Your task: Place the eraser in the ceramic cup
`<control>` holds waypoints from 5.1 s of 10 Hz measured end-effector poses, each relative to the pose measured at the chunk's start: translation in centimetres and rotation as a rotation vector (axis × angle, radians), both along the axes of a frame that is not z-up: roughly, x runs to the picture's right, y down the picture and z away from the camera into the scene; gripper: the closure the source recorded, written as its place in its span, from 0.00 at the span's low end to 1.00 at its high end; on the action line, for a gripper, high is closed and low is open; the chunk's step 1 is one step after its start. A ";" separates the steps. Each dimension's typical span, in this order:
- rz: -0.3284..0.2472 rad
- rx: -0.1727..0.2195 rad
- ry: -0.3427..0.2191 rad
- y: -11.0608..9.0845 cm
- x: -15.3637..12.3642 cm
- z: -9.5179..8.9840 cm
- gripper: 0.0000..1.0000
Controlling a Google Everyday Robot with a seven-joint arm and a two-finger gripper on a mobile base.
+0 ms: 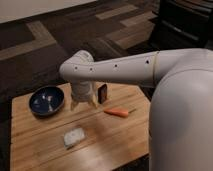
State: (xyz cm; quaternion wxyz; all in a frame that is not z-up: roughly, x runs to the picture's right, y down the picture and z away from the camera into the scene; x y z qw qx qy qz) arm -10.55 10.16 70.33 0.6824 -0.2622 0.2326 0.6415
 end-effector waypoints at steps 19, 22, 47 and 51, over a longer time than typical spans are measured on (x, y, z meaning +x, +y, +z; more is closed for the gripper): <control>-0.077 -0.011 -0.022 -0.4 1.3 0.9 0.35; -0.343 0.017 -0.137 -2.2 2.8 1.7 0.35; -0.668 0.180 -0.580 -11.1 8.7 10.9 0.35; -0.669 0.167 -0.579 -11.4 8.7 11.2 0.64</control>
